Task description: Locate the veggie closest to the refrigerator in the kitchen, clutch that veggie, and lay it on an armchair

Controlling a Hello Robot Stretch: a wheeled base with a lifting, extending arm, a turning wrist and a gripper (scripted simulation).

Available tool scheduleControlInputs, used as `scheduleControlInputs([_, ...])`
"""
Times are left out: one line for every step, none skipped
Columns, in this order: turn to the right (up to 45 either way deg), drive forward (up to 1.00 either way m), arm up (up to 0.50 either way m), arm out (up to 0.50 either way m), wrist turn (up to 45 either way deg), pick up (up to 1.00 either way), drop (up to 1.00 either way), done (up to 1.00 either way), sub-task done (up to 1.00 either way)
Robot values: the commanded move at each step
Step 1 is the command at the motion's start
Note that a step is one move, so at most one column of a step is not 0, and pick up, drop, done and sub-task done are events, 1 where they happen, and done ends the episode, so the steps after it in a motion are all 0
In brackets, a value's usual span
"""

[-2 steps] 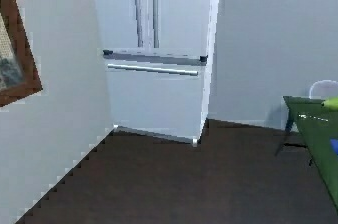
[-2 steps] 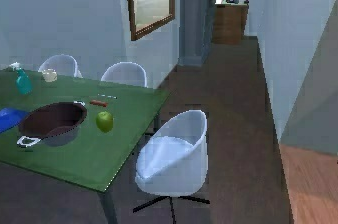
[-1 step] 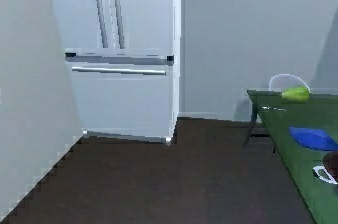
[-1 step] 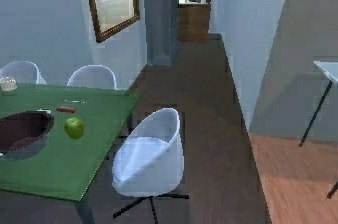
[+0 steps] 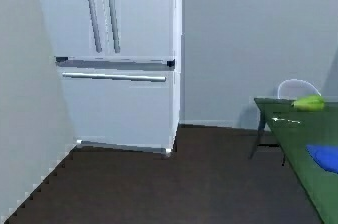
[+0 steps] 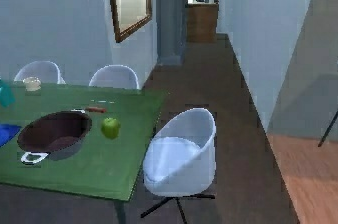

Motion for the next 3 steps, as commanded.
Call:
scheduleControlInputs([9.0, 0.00, 0.00, 0.00, 0.0, 0.00, 0.00, 0.00, 0.00])
scheduleControlInputs([0.0, 1.00, 0.00, 0.00, 0.0, 0.00, 0.00, 0.00, 0.00])
scheduleControlInputs([-3.0, 0.00, 0.00, 0.00, 0.0, 0.00, 0.00, 0.00, 0.00])
